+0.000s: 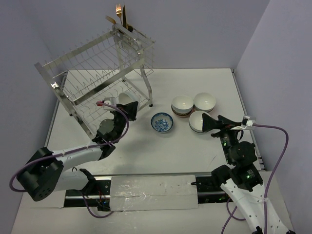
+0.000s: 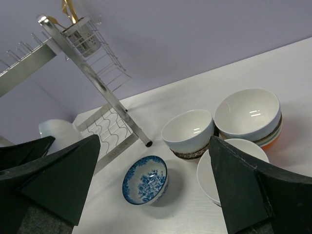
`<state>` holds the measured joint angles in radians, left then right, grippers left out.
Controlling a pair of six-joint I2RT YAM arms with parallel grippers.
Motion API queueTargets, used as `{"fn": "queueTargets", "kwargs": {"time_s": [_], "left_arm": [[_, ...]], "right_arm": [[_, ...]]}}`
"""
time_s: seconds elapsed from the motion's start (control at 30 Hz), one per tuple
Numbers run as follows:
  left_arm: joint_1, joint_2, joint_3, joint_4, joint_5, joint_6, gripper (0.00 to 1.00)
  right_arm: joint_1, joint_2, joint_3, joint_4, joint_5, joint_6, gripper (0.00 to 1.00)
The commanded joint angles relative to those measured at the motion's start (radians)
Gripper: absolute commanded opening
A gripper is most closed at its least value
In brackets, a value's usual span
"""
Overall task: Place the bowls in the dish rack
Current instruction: Insert the bowl into the dish rack.
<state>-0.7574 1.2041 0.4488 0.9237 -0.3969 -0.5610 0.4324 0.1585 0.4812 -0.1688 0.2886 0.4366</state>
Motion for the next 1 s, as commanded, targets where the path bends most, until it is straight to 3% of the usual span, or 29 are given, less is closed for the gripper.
{"fn": "queueTargets", "kwargs": {"time_s": [0.0, 0.6, 0.97], "left_arm": [[0.044, 0.060, 0.005, 0.282, 0.082, 0.003, 0.00], [0.185, 0.386, 0.079, 0.604, 0.185, -0.028, 0.00], [0.230, 0.489, 0.148, 0.728, 0.213, 0.013, 0.00]], "right_arm": [[0.005, -0.014, -0.007, 0.058, -0.032, -0.021, 1.00], [0.005, -0.016, -0.016, 0.080, -0.111, -0.033, 1.00], [0.005, -0.016, -0.021, 0.095, -0.154, -0.044, 0.99]]}}
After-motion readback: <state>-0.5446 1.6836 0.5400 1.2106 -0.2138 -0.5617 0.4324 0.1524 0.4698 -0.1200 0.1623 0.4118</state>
